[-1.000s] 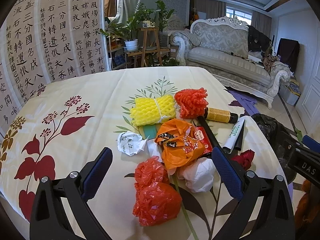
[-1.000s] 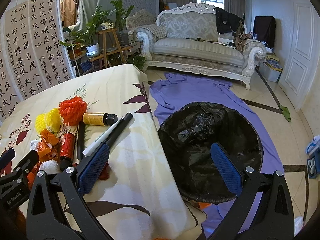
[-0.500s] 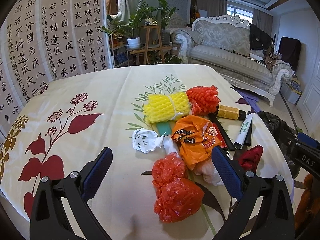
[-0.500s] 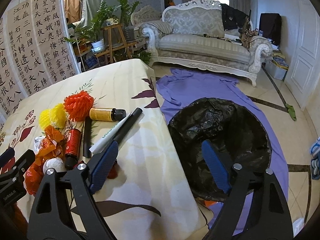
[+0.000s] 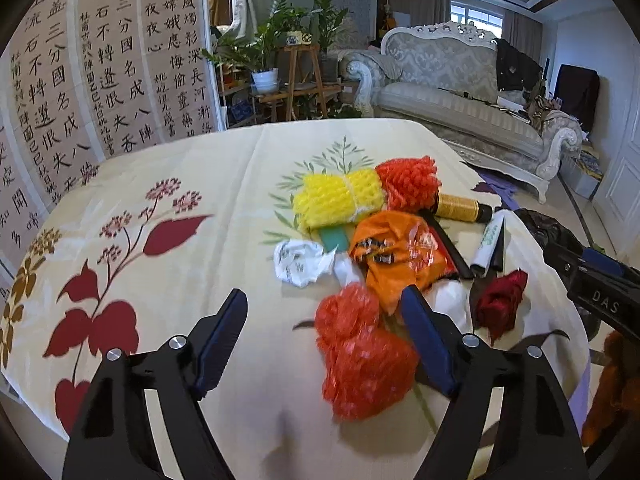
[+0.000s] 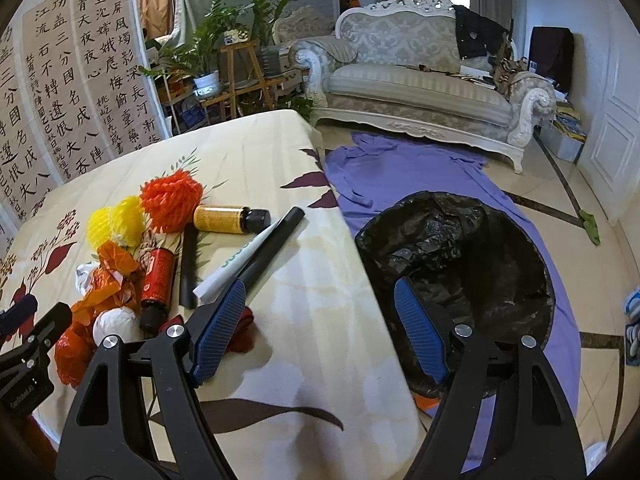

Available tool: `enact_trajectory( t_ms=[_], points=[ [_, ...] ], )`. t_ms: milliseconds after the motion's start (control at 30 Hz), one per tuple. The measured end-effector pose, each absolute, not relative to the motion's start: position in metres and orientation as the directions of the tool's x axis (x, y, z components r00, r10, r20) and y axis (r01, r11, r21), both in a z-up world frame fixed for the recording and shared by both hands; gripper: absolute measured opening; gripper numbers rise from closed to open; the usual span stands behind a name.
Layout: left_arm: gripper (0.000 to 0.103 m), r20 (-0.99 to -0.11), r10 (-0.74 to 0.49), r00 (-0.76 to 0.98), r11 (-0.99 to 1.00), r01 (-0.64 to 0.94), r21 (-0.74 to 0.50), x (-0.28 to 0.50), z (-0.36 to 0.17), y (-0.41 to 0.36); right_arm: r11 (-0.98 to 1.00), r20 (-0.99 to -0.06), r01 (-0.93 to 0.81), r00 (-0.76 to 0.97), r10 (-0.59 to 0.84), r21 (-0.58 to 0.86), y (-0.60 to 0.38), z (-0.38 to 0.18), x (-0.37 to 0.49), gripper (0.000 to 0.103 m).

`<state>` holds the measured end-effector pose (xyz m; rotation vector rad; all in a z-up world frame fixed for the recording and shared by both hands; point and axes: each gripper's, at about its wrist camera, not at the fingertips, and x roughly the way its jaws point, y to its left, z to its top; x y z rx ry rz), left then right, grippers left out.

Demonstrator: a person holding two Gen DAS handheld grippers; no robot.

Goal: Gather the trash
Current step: 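Grasp the red plastic bag with the left tool while the right tool grasps the red ribbon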

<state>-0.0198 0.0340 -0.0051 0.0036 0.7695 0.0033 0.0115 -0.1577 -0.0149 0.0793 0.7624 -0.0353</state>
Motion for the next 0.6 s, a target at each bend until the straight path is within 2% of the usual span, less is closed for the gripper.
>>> enact_trajectory(
  t_ms=[333, 400, 467, 600],
  points=[
    [0.075, -0.701, -0.033, 0.712, 0.999, 0.035, -0.012, -0.03, -0.014, 0.032, 0.997, -0.69, 0.051, 0.724, -0.003, 0.049, -0.151, -0.013, 0.0, 0.075],
    [0.065, -0.71, -0.058, 0.702, 0.998, 0.053, -0.029, -0.027, -0.019, 0.031, 0.998, -0.692, 0.049, 0.722, -0.001, 0.05, -0.151, -0.014, -0.004, 0.075],
    [0.047, -0.719, -0.097, 0.688, 0.995, 0.075, -0.062, -0.023, -0.022, 0.031, 0.998, -0.694, 0.047, 0.72, 0.001, 0.05, -0.149, -0.014, -0.006, 0.075],
    [0.043, -0.717, -0.113, 0.687, 0.994, 0.082, -0.078, -0.025, -0.023, 0.032, 0.998, -0.697, 0.031, 0.717, 0.012, 0.049, -0.142, -0.014, -0.009, 0.075]
  ],
)
